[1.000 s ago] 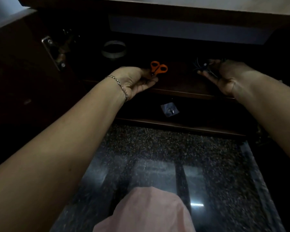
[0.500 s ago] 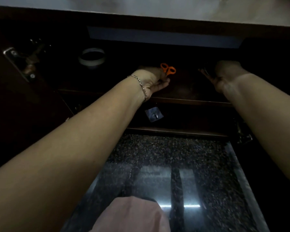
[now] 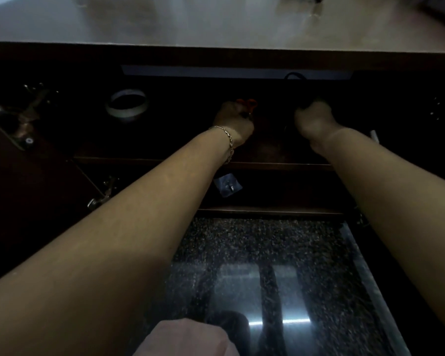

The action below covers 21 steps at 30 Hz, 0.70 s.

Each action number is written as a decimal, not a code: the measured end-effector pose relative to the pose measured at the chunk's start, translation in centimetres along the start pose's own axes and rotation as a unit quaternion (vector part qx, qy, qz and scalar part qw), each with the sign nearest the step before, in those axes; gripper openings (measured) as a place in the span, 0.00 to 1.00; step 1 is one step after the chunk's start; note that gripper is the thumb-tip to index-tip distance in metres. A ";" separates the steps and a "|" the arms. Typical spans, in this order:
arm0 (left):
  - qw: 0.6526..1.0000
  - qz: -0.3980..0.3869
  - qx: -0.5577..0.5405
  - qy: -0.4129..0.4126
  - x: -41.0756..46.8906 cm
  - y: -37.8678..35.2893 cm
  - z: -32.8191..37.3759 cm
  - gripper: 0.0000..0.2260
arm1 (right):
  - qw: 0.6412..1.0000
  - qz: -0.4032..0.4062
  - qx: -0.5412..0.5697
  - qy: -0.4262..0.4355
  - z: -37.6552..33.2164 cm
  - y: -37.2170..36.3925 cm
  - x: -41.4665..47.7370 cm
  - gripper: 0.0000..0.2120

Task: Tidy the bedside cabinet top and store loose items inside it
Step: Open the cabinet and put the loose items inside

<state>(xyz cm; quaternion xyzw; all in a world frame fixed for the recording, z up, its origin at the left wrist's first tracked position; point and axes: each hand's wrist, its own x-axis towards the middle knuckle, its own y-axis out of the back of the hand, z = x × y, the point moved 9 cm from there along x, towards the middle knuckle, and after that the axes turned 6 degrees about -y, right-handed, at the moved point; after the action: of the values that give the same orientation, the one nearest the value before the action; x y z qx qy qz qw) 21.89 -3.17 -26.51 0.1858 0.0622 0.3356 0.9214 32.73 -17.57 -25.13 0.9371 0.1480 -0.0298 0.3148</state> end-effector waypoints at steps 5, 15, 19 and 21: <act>0.998 -0.042 0.045 -0.023 0.1 -0.4 0.2 0.27 | 0.996 0.001 -0.088 0.003 0.3 0.0 0.5 0.26; 0.945 0.029 0.257 -0.200 -1.0 0.4 1.0 0.12 | 0.994 0.022 -0.085 0.065 1.9 2.9 -0.7 0.43; 0.917 -0.009 0.317 -0.244 -2.4 -0.9 1.6 0.16 | 0.962 0.009 -0.216 0.169 1.8 2.9 -1.9 0.42; 0.909 -0.019 0.340 -0.239 -2.6 -1.3 1.3 0.18 | 0.946 -0.017 -0.268 0.180 2.2 2.1 -2.2 0.42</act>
<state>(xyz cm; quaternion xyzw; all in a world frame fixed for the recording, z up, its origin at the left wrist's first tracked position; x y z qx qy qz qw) 21.01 -6.10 -25.87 0.5615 -0.0462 0.2221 0.7958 31.30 -21.06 -25.36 0.8056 0.2204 0.1745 0.5216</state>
